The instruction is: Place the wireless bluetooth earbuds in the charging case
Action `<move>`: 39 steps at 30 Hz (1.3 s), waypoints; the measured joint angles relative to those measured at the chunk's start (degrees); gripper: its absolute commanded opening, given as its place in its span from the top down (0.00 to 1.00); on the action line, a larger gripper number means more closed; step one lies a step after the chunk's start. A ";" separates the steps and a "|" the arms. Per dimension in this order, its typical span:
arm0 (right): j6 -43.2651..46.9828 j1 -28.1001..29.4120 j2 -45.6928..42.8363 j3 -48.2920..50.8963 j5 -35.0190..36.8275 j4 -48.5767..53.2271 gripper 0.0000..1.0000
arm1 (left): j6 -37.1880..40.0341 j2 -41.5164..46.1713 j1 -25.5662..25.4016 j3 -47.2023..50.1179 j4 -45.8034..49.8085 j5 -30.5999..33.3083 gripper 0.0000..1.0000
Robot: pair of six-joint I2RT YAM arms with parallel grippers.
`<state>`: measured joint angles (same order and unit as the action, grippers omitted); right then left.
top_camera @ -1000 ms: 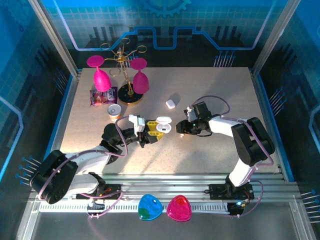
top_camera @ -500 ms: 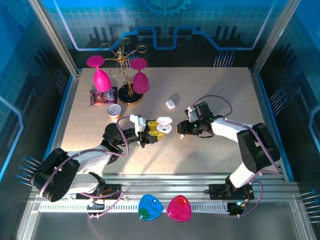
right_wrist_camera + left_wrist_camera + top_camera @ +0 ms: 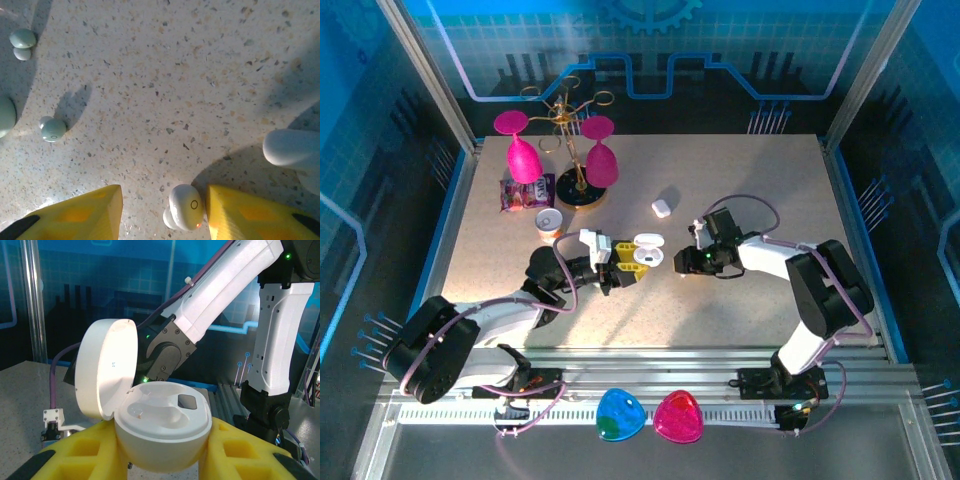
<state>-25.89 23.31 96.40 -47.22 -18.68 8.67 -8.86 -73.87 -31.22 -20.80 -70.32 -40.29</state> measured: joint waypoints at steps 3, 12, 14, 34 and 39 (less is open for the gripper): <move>-0.02 -0.07 0.39 -0.02 -0.31 -0.39 0.54 | 0.00 -0.02 0.00 0.00 0.00 0.00 0.78; -0.22 -0.11 0.13 0.92 -0.74 -1.77 0.60 | 0.02 0.00 0.00 0.00 0.00 0.00 0.78; -0.20 0.02 0.04 1.46 -1.40 -2.25 0.62 | 0.02 0.00 0.00 0.00 0.00 0.00 0.78; -0.72 0.04 0.72 2.03 -3.02 -2.78 0.78 | 0.02 -0.02 0.00 0.00 -0.04 0.00 0.78; -0.76 0.04 0.72 2.03 -2.97 -2.75 0.77 | 0.02 -0.02 0.00 0.00 -0.04 0.00 0.78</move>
<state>-26.65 23.35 97.12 -45.19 -21.65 5.91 -8.84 -73.89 -31.22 -20.80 -70.37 -40.29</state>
